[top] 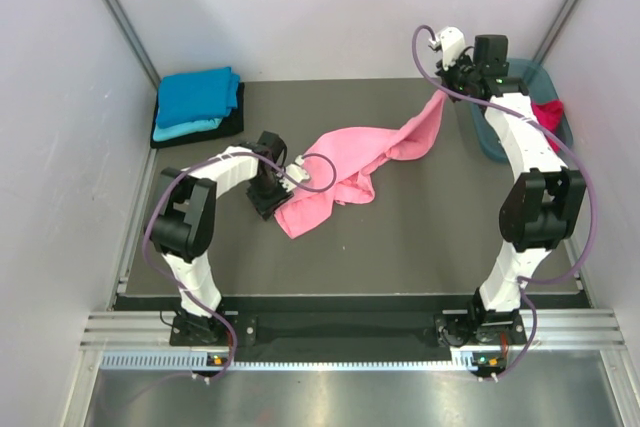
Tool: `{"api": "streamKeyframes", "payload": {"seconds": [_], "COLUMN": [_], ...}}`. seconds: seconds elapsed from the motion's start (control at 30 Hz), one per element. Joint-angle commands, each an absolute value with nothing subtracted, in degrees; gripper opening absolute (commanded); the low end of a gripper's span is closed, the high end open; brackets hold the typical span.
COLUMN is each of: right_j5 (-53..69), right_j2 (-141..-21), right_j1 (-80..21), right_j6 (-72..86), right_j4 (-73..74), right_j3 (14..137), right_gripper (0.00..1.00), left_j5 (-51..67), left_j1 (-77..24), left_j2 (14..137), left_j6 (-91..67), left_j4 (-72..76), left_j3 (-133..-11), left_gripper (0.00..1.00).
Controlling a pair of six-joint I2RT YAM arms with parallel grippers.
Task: Fold and stack the t-shirts
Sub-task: Flatten the tshirt out
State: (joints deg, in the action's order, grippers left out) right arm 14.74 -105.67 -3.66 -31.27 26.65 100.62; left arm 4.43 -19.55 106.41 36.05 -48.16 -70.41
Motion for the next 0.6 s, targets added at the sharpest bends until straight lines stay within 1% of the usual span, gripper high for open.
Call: {"api": "streamKeyframes", "payload": {"seconds": [0.0, 0.23, 0.33, 0.4, 0.5, 0.57], "right_j5": [15.4, 13.9, 12.8, 12.6, 11.5, 9.6], "right_j2": [-106.1, -104.9, -104.7, -104.1, -101.6, -99.9], "right_j1": [-4.2, -5.5, -5.5, -5.5, -5.6, -5.6], "right_j6": [-30.7, -31.8, -32.2, -32.1, -31.3, -30.9], "right_j4": [25.5, 24.7, 25.0, 25.4, 25.5, 24.6], "right_j3": [103.0, 102.2, 101.9, 101.7, 101.6, 101.6], "right_gripper": [0.00, 0.00, 0.00, 0.00, 0.00, 0.00], "left_j5": [4.7, 3.4, 4.8, 5.7, 6.0, 5.7], "left_j1": [-19.3, -19.4, -19.4, -19.4, -19.2, -18.7], "left_j2": [104.7, 106.6, 108.1, 108.0, 103.3, 96.7], "left_j6": [35.9, 36.3, 36.1, 35.9, 35.9, 36.1], "left_j4": [-45.1, -40.3, -39.4, -40.0, -39.7, -39.6], "left_j3": [-67.9, -66.3, -66.5, -66.5, -65.0, -64.4], "left_gripper": [0.40, 0.37, 0.19, 0.00, 0.00, 0.00]}}
